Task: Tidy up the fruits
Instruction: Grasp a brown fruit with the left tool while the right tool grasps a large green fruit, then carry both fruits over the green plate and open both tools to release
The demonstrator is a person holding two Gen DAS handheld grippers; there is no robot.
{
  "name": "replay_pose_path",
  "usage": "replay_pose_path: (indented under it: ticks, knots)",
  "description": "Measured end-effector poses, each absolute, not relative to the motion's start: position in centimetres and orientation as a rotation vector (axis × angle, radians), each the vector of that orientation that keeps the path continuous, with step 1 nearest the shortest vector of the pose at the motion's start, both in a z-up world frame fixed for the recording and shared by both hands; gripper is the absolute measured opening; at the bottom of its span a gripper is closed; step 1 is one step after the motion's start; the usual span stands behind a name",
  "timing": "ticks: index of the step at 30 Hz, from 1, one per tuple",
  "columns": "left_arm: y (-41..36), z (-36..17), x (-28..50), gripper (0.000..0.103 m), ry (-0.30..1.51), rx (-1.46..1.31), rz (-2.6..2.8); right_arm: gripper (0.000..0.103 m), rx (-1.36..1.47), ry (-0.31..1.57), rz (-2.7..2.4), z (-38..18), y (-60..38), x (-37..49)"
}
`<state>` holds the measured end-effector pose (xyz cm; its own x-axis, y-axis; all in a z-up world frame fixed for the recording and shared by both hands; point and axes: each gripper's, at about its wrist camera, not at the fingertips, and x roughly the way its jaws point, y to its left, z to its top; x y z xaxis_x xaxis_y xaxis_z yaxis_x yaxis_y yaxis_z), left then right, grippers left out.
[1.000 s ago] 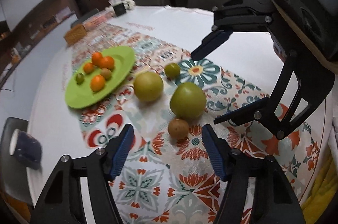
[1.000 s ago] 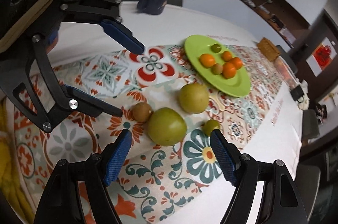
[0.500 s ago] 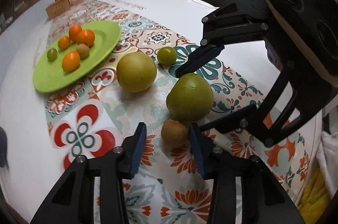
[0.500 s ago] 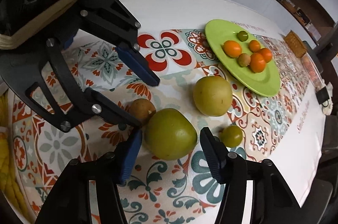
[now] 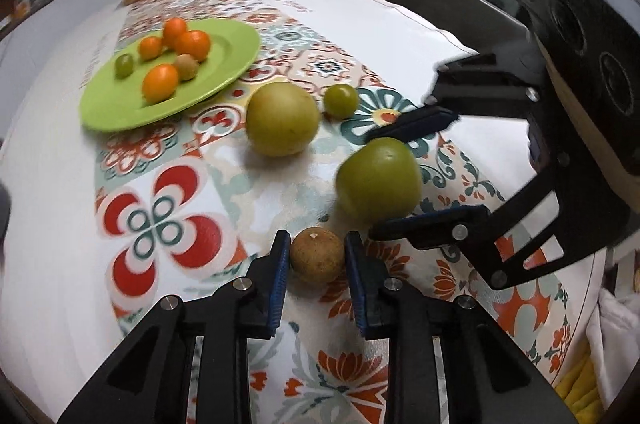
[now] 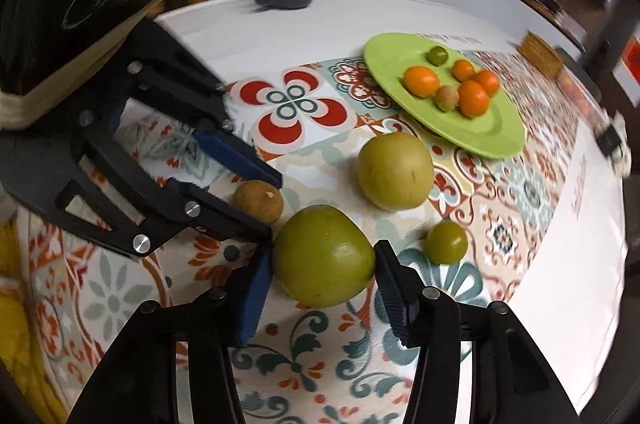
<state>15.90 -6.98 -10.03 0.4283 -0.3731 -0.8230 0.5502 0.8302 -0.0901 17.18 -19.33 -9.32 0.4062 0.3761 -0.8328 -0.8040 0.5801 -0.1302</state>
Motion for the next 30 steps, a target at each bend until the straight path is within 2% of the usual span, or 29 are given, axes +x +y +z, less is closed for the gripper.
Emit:
replay_pose_path:
  ticks: [16, 30]
  knots:
    - [-3.3, -5.3, 13.9, 0.028, 0.854, 0.044, -0.323, 0.052, -0.272, 0.771, 0.575, -5.7, -20.6, 15.6]
    - [-1.8, 1.2, 15.7, 0.028, 0.657, 0.070, -0.255, 0.052, -0.141, 0.636, 0.487, 0.0, -20.4, 18.2]
